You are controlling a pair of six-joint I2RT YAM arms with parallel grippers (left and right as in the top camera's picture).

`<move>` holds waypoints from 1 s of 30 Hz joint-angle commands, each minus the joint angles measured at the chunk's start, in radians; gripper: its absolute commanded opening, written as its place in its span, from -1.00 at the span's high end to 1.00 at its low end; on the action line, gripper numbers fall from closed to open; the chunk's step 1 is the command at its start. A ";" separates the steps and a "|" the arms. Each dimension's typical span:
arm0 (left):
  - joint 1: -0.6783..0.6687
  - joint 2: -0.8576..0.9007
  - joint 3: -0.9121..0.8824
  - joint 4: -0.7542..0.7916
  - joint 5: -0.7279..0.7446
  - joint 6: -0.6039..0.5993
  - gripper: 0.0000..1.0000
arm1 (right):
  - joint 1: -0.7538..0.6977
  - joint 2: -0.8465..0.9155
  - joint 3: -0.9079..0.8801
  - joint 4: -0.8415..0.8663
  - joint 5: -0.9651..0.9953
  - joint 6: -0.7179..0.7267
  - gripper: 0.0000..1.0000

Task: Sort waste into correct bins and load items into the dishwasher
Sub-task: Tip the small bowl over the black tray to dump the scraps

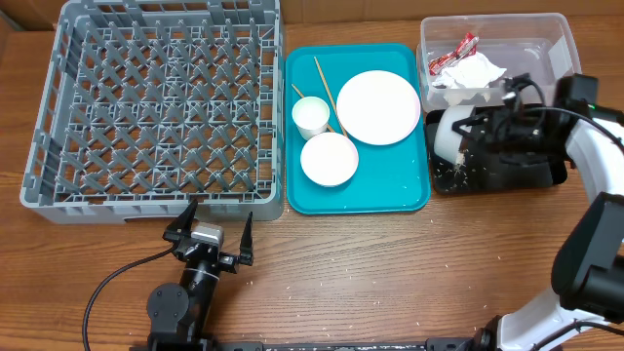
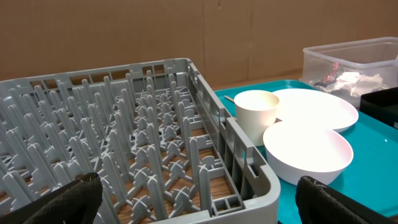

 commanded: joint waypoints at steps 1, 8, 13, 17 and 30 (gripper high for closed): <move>0.006 -0.009 -0.003 0.000 0.007 0.020 -0.99 | -0.053 -0.005 -0.030 0.037 -0.147 -0.015 0.93; 0.006 -0.009 -0.003 0.000 0.007 0.020 -1.00 | -0.111 0.032 -0.079 0.138 -0.316 -0.015 0.93; 0.006 -0.009 -0.003 0.000 0.007 0.020 -1.00 | -0.111 0.105 -0.079 0.190 -0.452 -0.015 0.93; 0.006 -0.009 -0.003 0.000 0.007 0.020 -0.99 | -0.111 0.133 -0.080 0.181 -0.459 -0.003 0.93; 0.006 -0.009 -0.003 0.000 0.007 0.020 -0.99 | -0.159 0.134 -0.079 0.159 -0.458 0.290 0.93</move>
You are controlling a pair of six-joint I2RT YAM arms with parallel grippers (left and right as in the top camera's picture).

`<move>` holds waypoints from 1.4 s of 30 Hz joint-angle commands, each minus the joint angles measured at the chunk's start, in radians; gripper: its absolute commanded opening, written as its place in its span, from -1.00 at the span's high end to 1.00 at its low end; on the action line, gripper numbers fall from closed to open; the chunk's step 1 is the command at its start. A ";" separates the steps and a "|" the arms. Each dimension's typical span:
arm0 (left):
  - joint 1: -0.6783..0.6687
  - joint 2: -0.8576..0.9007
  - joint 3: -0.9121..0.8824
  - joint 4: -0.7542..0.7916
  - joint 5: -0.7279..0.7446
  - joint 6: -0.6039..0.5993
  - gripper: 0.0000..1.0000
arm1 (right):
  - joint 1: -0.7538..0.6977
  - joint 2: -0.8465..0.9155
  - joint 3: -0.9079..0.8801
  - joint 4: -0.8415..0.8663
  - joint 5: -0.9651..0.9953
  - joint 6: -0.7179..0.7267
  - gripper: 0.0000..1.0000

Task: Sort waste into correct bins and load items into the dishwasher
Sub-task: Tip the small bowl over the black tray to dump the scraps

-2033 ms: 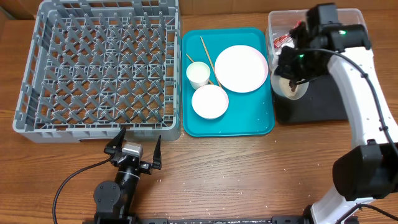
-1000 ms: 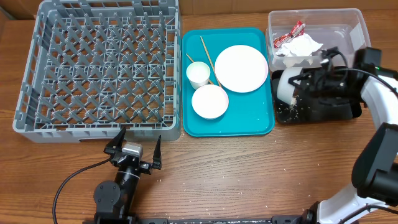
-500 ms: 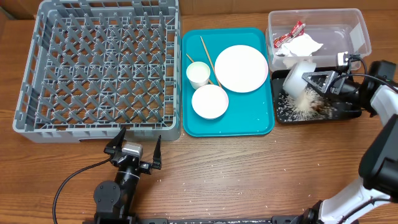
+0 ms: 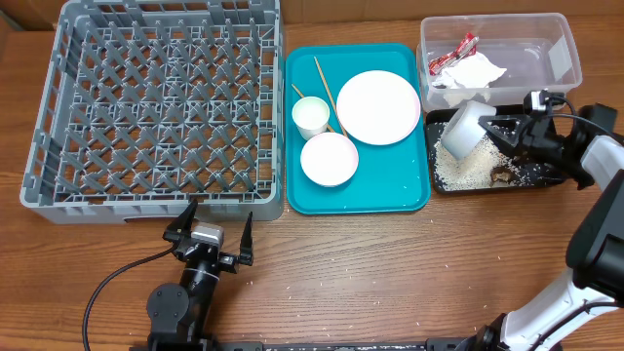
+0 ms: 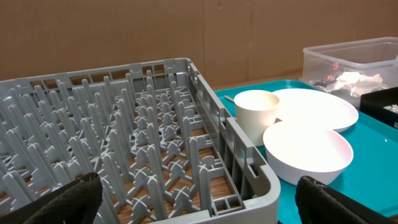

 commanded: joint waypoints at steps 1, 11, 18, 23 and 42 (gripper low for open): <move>0.006 -0.009 -0.003 0.000 0.007 0.020 -0.99 | -0.021 0.002 -0.003 0.003 -0.037 0.147 0.93; 0.006 -0.009 -0.003 0.000 0.007 0.020 -0.99 | -0.014 0.001 -0.003 -0.027 -0.037 0.216 0.92; 0.006 -0.009 -0.003 0.000 0.007 0.020 -1.00 | -0.002 -0.013 -0.003 -0.004 -0.037 0.180 0.93; 0.006 -0.009 -0.003 0.000 0.007 0.020 -0.99 | -0.002 -0.023 -0.003 0.034 -0.024 0.196 0.93; 0.006 -0.009 -0.003 0.000 0.007 0.020 -1.00 | 0.042 -0.111 -0.003 0.124 -0.037 0.302 0.92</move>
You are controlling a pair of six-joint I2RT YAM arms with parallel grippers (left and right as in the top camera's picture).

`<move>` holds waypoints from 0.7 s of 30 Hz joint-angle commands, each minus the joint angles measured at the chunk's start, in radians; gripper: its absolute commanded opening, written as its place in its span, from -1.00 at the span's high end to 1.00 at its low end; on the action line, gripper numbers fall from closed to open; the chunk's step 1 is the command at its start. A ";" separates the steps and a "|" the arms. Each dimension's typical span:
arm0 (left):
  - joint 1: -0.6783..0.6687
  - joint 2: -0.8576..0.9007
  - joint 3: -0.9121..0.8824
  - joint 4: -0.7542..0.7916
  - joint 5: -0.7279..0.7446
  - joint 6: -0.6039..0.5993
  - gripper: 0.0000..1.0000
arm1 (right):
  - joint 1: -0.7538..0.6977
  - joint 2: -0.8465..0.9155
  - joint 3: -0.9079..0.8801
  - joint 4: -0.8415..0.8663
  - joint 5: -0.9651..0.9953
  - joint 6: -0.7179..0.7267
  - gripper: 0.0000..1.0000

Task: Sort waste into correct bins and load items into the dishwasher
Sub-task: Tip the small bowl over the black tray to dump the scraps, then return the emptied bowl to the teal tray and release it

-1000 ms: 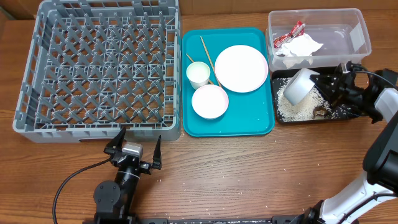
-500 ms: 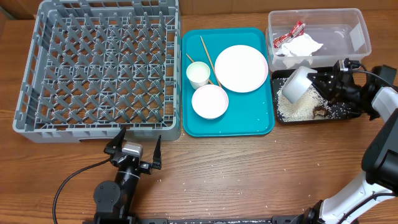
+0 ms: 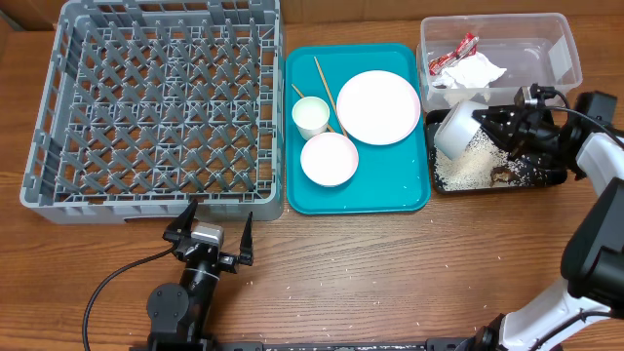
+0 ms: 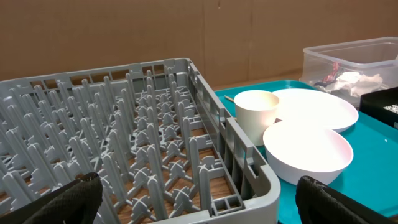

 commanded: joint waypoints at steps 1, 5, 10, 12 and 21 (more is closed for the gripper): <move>0.006 -0.009 -0.003 0.000 0.007 0.020 -0.99 | -0.011 -0.044 -0.002 0.047 -0.064 0.020 0.93; 0.006 -0.009 -0.003 0.000 0.007 0.020 -1.00 | -0.021 -0.044 -0.002 0.099 -0.072 0.124 0.93; 0.006 -0.009 -0.003 0.000 0.007 0.020 -0.99 | 0.005 -0.045 -0.002 0.091 -0.071 0.126 0.93; 0.006 -0.009 -0.003 0.000 0.007 0.020 -0.99 | 0.033 -0.048 -0.002 0.093 -0.071 0.125 0.93; 0.006 -0.009 -0.003 0.000 0.007 0.020 -0.99 | 0.263 -0.143 -0.001 0.000 0.353 0.124 0.92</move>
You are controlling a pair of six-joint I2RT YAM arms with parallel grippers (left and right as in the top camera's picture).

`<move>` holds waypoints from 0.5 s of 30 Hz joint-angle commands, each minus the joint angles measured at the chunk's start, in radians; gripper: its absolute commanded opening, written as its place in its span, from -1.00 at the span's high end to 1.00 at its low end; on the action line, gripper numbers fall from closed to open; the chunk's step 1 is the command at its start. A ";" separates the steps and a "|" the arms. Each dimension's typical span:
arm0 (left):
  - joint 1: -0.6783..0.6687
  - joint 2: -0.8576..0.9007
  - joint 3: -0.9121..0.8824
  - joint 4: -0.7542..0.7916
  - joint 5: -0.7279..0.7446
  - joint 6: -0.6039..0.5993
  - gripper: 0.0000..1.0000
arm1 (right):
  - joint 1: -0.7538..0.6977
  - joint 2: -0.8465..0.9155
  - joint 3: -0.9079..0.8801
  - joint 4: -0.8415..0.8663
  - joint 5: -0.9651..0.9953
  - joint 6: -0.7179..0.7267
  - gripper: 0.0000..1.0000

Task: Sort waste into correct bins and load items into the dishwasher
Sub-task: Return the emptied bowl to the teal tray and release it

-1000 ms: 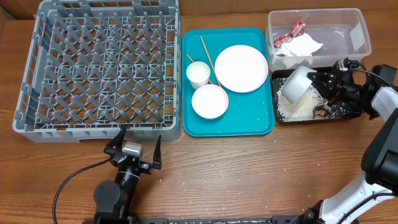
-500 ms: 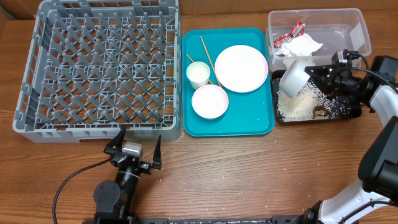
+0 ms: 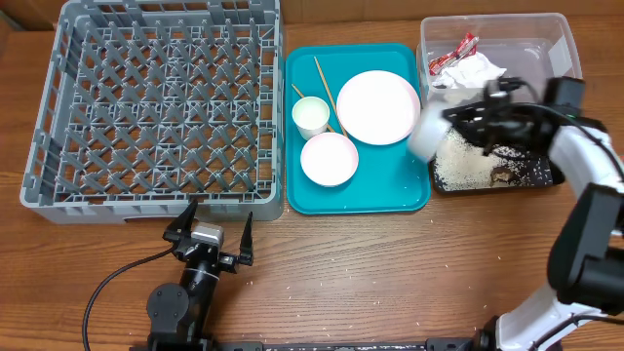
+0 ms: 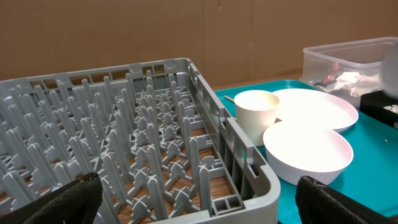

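My right gripper (image 3: 466,119) is shut on a white cup (image 3: 427,132), blurred, held at the right edge of the teal tray (image 3: 390,190). The tray carries a white plate (image 3: 378,107), a small cup (image 3: 311,115), a bowl (image 3: 329,159) and chopsticks (image 3: 324,83). The grey dish rack (image 3: 156,208) stands to the left, holding nothing. My left gripper (image 3: 219,212) rests open in front of the rack's near right corner. The left wrist view shows the rack (image 4: 249,180), cup (image 4: 256,115), bowl (image 4: 308,152) and plate (image 4: 317,107) beyond the left gripper (image 4: 199,200).
A black bin (image 3: 541,177) holding spilled rice sits right of the tray. Behind it stands a clear bin (image 3: 561,44) with wrappers and crumpled paper. Rice grains are scattered on the wooden table near the front.
My right gripper with the white cup has moved left, from over the black bin to the tray's right edge. The left arm has not moved.
My right gripper first held the white cup low over the black bin, covering it. Then the cup was tilted above the bin with rice lying inside. It stayed there, slightly shifted, and now hangs at the tray's edge. The left gripper stayed open throughout.
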 commanded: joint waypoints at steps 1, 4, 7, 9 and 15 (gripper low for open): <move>0.006 -0.009 -0.003 0.000 0.007 0.020 -0.99 | 0.100 -0.108 0.003 -0.048 0.296 -0.007 0.92; 0.006 -0.009 -0.003 0.000 0.007 0.020 -0.99 | 0.200 -0.146 0.053 -0.174 0.554 -0.046 0.92; 0.006 -0.009 -0.003 0.000 0.007 0.020 -1.00 | 0.306 -0.161 0.130 -0.308 0.827 -0.050 0.92; 0.006 -0.009 -0.003 0.000 0.007 0.020 -1.00 | 0.375 -0.161 0.166 -0.364 0.950 -0.049 0.92; 0.006 -0.009 -0.003 0.000 0.007 0.020 -0.99 | 0.550 -0.140 0.167 -0.382 1.154 -0.005 0.92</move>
